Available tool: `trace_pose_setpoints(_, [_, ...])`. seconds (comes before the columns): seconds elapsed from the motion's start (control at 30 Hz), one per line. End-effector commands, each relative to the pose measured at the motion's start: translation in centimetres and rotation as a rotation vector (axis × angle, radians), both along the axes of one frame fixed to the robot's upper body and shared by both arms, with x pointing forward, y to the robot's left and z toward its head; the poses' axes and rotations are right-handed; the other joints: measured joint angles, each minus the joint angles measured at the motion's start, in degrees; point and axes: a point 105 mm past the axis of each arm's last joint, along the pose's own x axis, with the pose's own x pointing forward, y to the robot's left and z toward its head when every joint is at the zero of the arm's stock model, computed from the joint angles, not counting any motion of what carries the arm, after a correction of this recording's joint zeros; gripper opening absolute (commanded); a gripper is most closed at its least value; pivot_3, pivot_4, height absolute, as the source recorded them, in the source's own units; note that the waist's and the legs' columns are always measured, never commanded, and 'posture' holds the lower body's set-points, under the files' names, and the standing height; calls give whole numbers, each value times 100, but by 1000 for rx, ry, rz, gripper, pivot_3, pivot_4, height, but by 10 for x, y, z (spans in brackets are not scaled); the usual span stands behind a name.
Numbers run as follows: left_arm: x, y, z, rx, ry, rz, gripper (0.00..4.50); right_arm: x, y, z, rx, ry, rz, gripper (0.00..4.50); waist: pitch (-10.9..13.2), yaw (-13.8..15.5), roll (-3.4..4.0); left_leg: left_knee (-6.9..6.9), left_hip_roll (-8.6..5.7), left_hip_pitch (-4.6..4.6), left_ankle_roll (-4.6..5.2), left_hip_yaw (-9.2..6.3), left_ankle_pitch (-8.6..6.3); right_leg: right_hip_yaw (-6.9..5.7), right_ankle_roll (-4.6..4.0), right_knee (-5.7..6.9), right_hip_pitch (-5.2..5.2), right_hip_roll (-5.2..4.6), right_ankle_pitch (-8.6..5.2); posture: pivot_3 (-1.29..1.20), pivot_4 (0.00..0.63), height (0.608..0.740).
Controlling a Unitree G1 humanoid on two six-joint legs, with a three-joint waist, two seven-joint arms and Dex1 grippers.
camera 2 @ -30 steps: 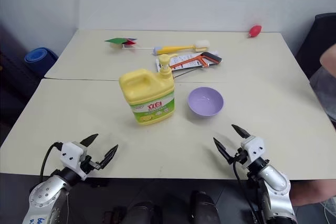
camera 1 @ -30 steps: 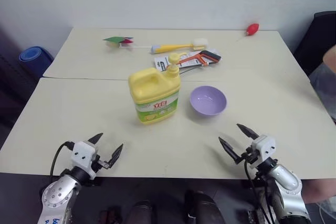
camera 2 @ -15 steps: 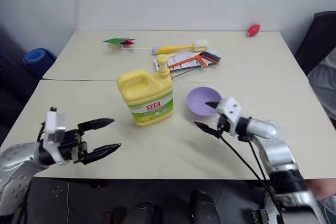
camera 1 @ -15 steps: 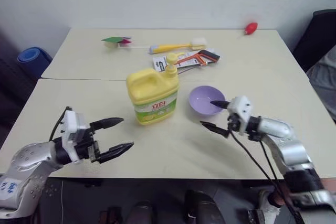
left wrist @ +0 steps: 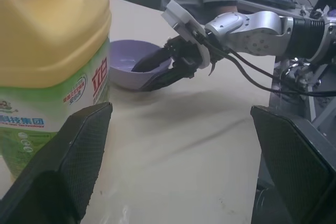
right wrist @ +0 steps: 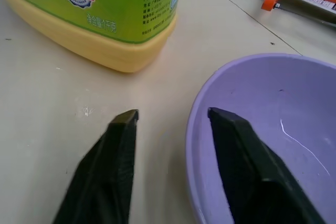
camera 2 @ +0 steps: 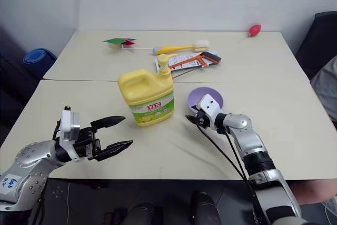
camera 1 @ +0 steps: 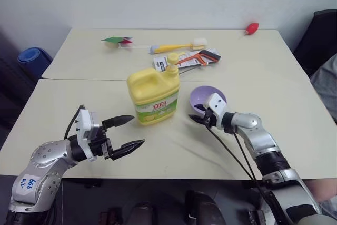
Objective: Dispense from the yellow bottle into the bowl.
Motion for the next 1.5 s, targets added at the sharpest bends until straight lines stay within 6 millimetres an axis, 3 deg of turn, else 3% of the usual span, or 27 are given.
trace_pose_setpoints(0.03, [-4, -3, 7, 5, -42, -13, 4500, 5, 2, 11, 3, -26, 12, 769, 0, -21, 0, 0, 1, 0, 0, 0, 0, 0, 0, 0, 0, 0, 0, 0, 150, 740])
trace_pose_setpoints(0.1, [-4, -4, 9, 8, -49, -15, 4500, 6, 1, 10, -16, -12, 24, 58, 0, -59, 0, -1, 2, 0, -1, -1, 0, -1, 0, -1, 0, -1, 0, 0, 150, 740])
trace_pose_setpoints(0.23, [-6, -4, 25, -41, -39, -52, 4500, 4, -2, 20, -34, -15, 59, 20, 0, -81, 0, -1, 5, -1, -2, -3, 0, -1, 0, -2, 0, -6, 0, 0, 150, 740])
trace_pose_setpoints(0.47, [-2, -5, 109, -161, -142, -121, 4500, -19, -11, 79, -157, -178, 233, 20, 8, -71, -5, 6, 3, -8, -2, -14, 0, -6, 1, -5, 2, -19, 0, 0, 150, 740])
trace_pose_setpoints(0.6, [13, -13, 140, -196, -196, -114, 3582, -26, -15, 96, -260, -229, 280, 0, 10, -70, -7, 4, -3, 1, -3, -17, 0, -12, 4, -7, 14, -14, 2, 0, 150, 740])
trace_pose_setpoints(0.67, [36, -27, 149, -145, -259, -76, 2977, -31, -10, 107, -270, -241, 323, 0, 13, -54, -11, 3, -5, 1, -4, -17, 1, -14, 4, -7, 13, 5, 2, 0, 150, 740])
trace_pose_setpoints(0.87, [83, -63, 157, -92, -310, -58, 1262, -30, 7, 120, -251, -227, 369, 0, 18, -35, -19, 3, -27, -1, -3, -9, 10, -52, 17, -8, 11, 19, 9, 0, 150, 740])
trace_pose_setpoints(1.0, [116, -73, 157, -69, -319, 53, 39, -25, 12, 125, -263, -222, 383, 0, 20, -35, -22, -1, -30, -11, -4, -8, 10, -56, 17, -15, 2, 28, 9, 0, 150, 740])
trace_pose_setpoints(1.13, [132, -80, 153, -75, -302, 78, 15, -24, 15, 133, -266, -234, 397, 0, 21, -58, -23, -1, -28, -17, -4, -7, 11, -58, 17, -14, -5, 30, 10, 0, 150, 740])
trace_pose_setpoints(1.3, [127, -97, 144, -47, -292, -20, 15, -23, 19, 138, -257, -232, 411, 0, 22, -62, -25, 0, -23, -20, -5, -9, 11, -60, 17, -14, -6, 27, 10, 0, 150, 740])
trace_pose_setpoints(1.5, [129, -96, 139, -28, -267, -8, 15, -21, 22, 144, -232, -224, 424, 0, 22, -65, -25, 4, -14, -20, 0, -10, 13, -61, 19, -6, -5, 14, 11, 0, 150, 740])
